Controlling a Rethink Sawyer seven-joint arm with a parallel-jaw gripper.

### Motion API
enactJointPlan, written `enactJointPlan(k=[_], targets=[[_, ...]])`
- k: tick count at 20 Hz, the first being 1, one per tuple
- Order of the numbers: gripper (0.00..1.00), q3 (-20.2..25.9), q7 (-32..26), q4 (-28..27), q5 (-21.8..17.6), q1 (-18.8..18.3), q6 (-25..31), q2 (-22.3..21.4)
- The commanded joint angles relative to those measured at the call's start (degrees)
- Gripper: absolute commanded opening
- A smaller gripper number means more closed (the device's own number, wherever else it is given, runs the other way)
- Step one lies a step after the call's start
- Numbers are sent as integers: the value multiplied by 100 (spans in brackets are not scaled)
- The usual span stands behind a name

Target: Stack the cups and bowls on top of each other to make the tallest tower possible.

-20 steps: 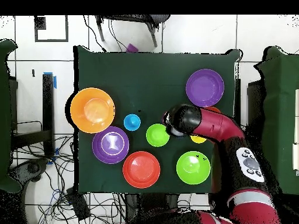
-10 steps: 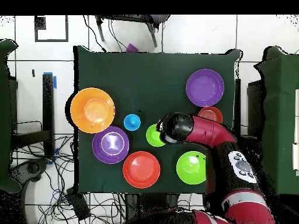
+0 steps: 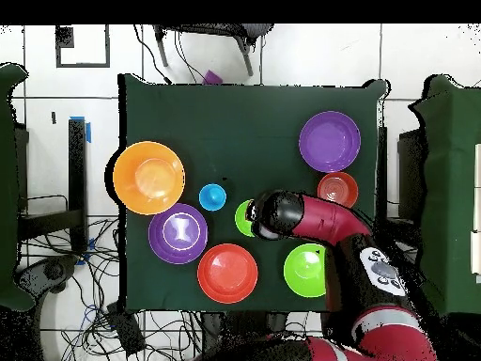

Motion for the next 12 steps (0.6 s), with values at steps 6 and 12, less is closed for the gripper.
enactJointPlan(k=[6, 12], targets=[[100, 380, 219, -485, -149, 37, -391, 625], [100, 346, 153, -694, -218, 73, -397, 664]])
